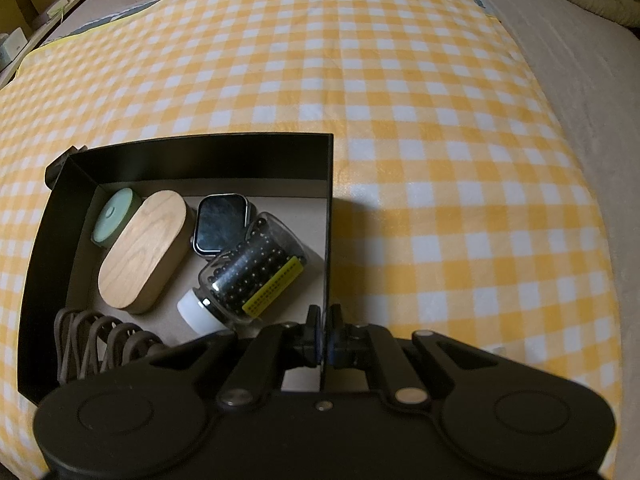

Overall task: Organize rigid objects
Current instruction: 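Withdraw the left gripper and move it toward the black charger, then grasp the black charger with the left gripper and lift it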

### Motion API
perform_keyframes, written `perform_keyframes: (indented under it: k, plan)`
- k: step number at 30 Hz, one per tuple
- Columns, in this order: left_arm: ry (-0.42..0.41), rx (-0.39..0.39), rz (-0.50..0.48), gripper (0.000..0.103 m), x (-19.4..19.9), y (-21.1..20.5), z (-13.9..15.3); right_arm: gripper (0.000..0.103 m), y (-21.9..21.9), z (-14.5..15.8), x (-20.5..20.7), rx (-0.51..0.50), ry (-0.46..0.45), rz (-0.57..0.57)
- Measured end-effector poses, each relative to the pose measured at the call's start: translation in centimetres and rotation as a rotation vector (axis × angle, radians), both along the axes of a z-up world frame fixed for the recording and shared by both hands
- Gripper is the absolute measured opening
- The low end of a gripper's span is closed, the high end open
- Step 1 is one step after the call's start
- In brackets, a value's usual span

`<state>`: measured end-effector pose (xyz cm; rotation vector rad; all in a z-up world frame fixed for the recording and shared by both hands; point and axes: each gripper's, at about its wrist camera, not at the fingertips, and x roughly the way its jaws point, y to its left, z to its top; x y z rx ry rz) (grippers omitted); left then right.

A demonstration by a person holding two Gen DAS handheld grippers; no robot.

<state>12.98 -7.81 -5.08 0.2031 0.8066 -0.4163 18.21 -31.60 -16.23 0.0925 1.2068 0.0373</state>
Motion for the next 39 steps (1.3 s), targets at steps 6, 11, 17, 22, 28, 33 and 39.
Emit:
perform_keyframes:
  k: [6, 11, 17, 22, 28, 33, 39]
  plan:
    - [-0.004, 0.027, 0.099, 0.103, 1.3, 2.5, -0.6, 0.004, 0.1, 0.0, 0.0, 0.0, 0.0, 0.0]
    - [-0.01, 0.041, 0.176, 0.103, 2.9, 4.7, -1.2, 0.004, -0.1, 0.0, -0.1, 0.001, 0.0, 0.0]
    - [-0.015, 0.045, 0.262, 0.103, 5.7, 7.0, -2.4, 0.004, 0.0, 0.0, 0.0, 0.001, 0.0, 0.0]
    - [0.014, 0.037, 0.315, 0.103, 8.0, 8.3, -4.0, 0.004, 0.2, 0.0, 0.0, 0.0, 0.0, -0.001]
    - [0.082, -0.022, 0.397, 0.103, 10.7, 9.0, -5.5, 0.004, 0.2, 0.0, 0.0, 0.001, 0.0, -0.001]
    - [0.162, -0.077, 0.496, 0.102, 12.9, 8.9, -6.9, 0.004, -0.2, -0.1, -0.1, 0.012, 0.002, -0.006]
    - [0.254, -0.168, 0.611, 0.096, 15.1, 8.7, -8.6, 0.004, -0.2, -0.1, -0.2, 0.011, 0.002, -0.006]
